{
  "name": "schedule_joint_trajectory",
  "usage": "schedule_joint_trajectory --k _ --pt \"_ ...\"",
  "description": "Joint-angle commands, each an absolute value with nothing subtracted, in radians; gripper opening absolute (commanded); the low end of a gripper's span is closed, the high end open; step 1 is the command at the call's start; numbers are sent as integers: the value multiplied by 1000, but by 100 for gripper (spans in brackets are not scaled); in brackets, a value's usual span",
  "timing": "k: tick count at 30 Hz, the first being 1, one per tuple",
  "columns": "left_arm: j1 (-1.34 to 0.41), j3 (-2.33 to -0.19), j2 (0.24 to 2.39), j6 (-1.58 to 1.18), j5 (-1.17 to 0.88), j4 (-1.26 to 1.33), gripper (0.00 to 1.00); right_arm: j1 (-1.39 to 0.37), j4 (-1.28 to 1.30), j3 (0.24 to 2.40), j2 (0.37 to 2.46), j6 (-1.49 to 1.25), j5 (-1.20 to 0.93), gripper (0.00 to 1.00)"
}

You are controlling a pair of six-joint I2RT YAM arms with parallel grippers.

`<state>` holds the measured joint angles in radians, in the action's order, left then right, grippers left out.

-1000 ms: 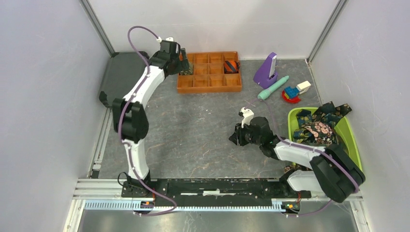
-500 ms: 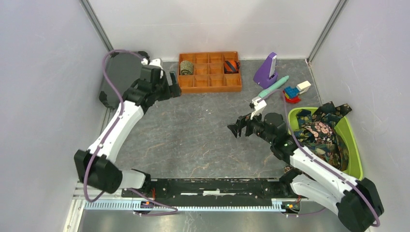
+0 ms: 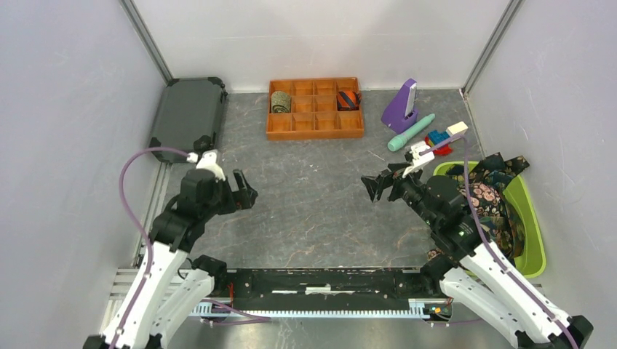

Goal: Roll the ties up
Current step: Reset both arms

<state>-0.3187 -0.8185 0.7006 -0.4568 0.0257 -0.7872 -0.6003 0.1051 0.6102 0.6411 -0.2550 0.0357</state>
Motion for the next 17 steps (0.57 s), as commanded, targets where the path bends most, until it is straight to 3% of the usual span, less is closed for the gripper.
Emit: schedule_joint_trajectory --k 1,17 --pt "-322 -748 565 -503 25 -750 100 -601 177 640 576 -238 117 98" --pt "-331 -718 520 -510 44 -744 100 -601 226 637 551 -266 161 98"
